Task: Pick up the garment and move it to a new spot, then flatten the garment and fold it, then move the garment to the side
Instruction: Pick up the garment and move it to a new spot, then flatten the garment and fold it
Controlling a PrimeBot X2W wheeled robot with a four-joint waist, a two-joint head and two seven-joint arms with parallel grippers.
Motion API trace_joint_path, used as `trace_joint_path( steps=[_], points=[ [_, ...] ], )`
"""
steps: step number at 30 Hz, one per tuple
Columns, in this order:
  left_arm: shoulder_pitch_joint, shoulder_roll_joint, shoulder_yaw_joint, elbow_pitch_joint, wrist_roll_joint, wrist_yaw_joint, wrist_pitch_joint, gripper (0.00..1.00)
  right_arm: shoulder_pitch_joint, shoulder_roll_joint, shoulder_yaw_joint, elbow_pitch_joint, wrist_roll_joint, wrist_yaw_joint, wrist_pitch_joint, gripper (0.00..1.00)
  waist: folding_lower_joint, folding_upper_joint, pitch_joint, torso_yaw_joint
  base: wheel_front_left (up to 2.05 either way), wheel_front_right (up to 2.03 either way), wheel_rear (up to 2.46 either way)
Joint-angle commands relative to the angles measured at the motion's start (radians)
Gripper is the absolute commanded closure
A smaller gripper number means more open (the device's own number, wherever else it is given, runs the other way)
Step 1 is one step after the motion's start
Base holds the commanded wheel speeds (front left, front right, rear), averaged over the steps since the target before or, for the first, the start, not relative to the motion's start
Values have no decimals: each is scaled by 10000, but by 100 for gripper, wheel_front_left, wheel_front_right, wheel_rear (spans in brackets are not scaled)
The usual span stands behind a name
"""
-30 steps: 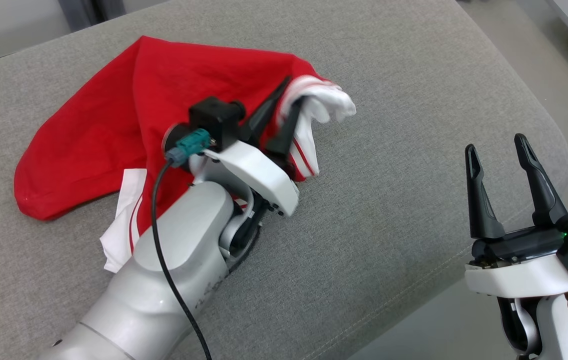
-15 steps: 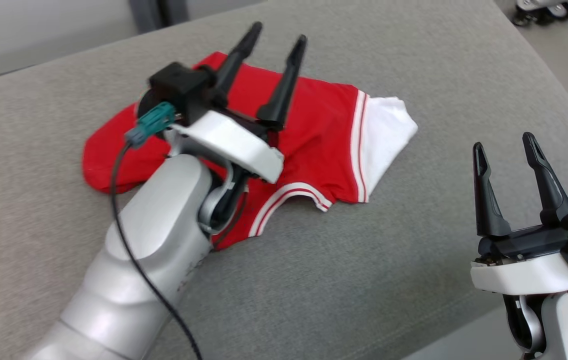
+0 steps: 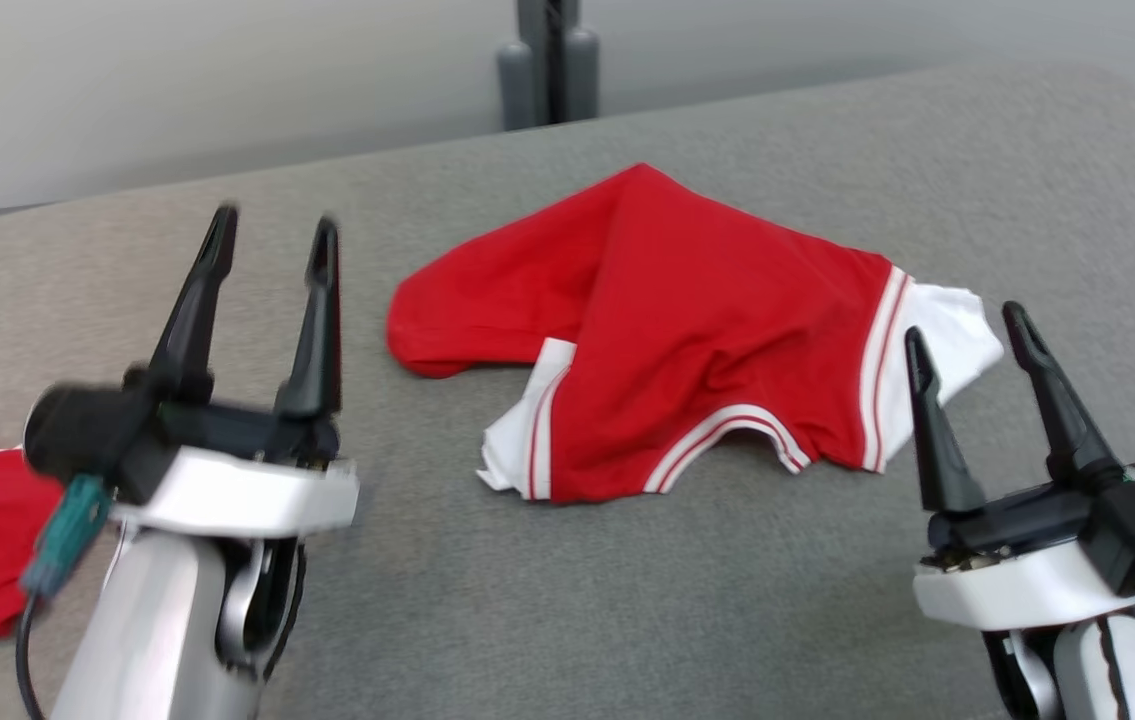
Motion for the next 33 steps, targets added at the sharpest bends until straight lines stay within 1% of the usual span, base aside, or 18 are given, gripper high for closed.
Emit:
trace_joint_path(
  steps=[1, 5, 6, 7, 10, 11, 15, 24, 27, 29, 33],
  points=[
    [362, -76, 186, -158, 168, -73, -31, 0, 194, -59, 39, 69, 7, -3, -18, 0, 0, 0, -386, 445, 0, 0, 0],
    [1766, -324, 1121, -841, 822, -278, -32, 0, 295, -56, 408, 163, 0, -3, -18, 0, 0, 0, -591, 689, 0, 0, 0],
    [2155, -441, 1391, -970, 929, -268, -31, 0, 352, -58, 501, 180, -1, -3, -18, 0, 0, 0, -628, 724, 0, 0, 0],
    [2474, -557, 1661, -1098, 963, -231, -32, 0, 413, -62, 538, 186, -20, -4, -18, 0, 0, 0, -672, 771, 0, 0, 0],
    [3260, -821, 2114, -1398, 1100, -350, -32, 0, 570, -59, 540, 195, 60, -3, -18, 0, 0, 0, -776, 982, 0, 0, 0],
    [3466, -861, 2139, -1422, 1139, -442, -32, 0, 612, -58, 566, 232, 15, -3, -18, 0, 0, 0, -781, 1049, 0, 0, 0],
    [3836, -931, 2036, -1195, 1581, -581, -32, 0, 771, -64, 551, 368, -53, -3, -18, 0, 0, 0, -855, 1276, 0, 0, 0],
    [3497, -949, 2025, -1060, 1128, -395, -33, 0, 665, -61, 630, 429, 52, -3, -18, 0, 0, 0, -940, 1474, 0, 0, 0],
    [3491, -952, 1959, -1013, 1021, -354, -33, 0, 676, -59, 723, 477, 941, -3, -18, 0, 0, 0, -898, 1492, 0, 0, 0],
    [3490, -951, 1858, -946, 926, -340, -33, 0, 603, -48, 1145, 556, 1242, -1, -18, 0, 0, 0, -834, 1526, 0, 0, 0],
    [3327, -945, 1645, -862, 832, -357, -33, 0, 254, -59, 2328, 946, 981, -1, -18, 0, 0, 0, -620, 1658, 0, 0, 0]
  ],
)
